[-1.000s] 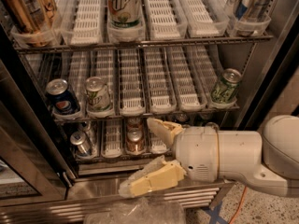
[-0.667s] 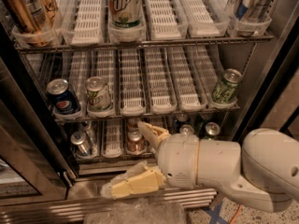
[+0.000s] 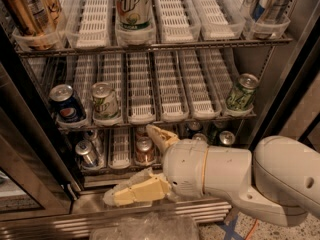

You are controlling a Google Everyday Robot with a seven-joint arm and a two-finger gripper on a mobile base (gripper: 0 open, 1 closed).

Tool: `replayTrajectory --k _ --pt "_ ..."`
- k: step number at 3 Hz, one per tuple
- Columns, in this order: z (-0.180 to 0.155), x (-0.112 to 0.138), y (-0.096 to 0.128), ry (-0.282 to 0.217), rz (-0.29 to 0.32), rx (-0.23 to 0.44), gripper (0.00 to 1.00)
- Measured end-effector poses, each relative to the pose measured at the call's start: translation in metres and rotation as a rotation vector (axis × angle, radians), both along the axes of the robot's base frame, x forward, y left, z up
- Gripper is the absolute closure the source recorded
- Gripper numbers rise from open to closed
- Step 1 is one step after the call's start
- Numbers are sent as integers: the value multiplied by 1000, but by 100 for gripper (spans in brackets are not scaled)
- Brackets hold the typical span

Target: Pick orange can from bottom shelf of fridge

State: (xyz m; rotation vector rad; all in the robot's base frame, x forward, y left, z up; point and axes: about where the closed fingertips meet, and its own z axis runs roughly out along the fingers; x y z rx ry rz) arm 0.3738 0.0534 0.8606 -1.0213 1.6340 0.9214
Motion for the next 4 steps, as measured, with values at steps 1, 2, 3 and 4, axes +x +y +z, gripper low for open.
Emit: replayTrajectory --k 1,2,3,4 --pt "-3 7 0 -30 -88 -7 0" --pt "2 18 -2 -61 -158 -17 0" --pt "2 18 -2 -60 -156 -18 0" --pt "-4 14 -1 -72 -169 -22 0"
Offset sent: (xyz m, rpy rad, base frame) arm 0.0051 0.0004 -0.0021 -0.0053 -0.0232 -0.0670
